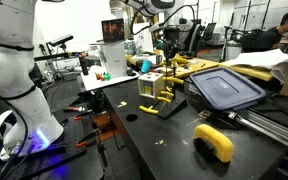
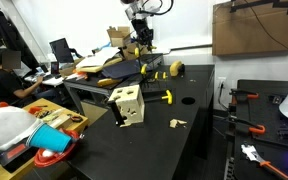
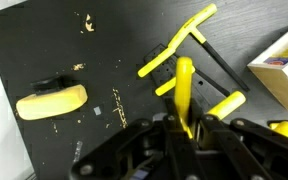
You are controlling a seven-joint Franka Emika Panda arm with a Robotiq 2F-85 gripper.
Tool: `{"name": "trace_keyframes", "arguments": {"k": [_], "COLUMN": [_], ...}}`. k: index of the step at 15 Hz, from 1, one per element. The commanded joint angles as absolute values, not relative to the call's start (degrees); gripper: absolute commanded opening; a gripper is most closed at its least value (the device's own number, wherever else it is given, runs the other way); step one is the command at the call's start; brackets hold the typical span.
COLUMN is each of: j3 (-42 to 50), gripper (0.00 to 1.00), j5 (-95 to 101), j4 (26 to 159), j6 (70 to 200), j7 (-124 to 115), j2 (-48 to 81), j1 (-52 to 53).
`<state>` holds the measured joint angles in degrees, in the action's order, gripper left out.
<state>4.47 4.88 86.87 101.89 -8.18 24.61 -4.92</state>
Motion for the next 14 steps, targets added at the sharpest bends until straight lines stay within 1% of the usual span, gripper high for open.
{"name": "trace_keyframes", "arguments": {"k": [1, 14], "j3": [5.0, 4.9], "gripper": [0.04, 0.04], "j5": [3.6, -1.4], "j4": [86.7, 84.4], "j6": [100.9, 100.8], "j7": [-10.8, -16.9], "j2": [24.5, 27.5], "j1": [-4.6, -4.4]}}
